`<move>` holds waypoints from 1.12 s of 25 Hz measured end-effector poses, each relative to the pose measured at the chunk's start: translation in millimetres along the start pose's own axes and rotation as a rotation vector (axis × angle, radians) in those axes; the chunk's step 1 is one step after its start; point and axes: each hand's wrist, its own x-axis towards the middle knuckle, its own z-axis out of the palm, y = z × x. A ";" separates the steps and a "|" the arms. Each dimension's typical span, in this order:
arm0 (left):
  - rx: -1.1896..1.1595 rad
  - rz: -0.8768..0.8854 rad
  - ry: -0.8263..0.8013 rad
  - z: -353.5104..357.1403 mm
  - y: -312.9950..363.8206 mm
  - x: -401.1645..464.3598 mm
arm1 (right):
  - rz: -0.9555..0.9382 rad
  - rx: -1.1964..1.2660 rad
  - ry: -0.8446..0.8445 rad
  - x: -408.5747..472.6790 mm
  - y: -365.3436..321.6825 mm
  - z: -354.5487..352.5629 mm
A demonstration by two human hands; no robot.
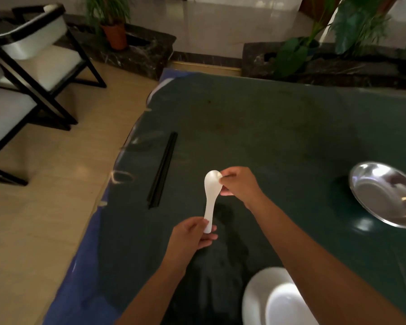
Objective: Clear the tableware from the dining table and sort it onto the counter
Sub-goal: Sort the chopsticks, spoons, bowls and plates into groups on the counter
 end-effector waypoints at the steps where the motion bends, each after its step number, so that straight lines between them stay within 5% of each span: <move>1: 0.040 -0.001 0.019 -2.7 4.0 17.6 | 0.015 0.000 0.019 17.2 -3.2 6.5; 5: 0.371 0.102 0.125 -11.8 14.3 82.6 | 0.043 0.029 0.064 78.5 -8.9 30.7; 13: 0.681 0.364 0.232 -11.3 9.8 141.1 | 0.042 0.019 0.118 138.3 -6.3 41.2; 20: 0.663 0.336 0.356 -2.6 -9.4 152.4 | 0.019 -0.012 0.126 147.1 2.3 46.5; 28: 0.521 0.381 0.407 3.5 -10.0 123.0 | -0.121 -0.334 0.037 116.3 6.1 16.5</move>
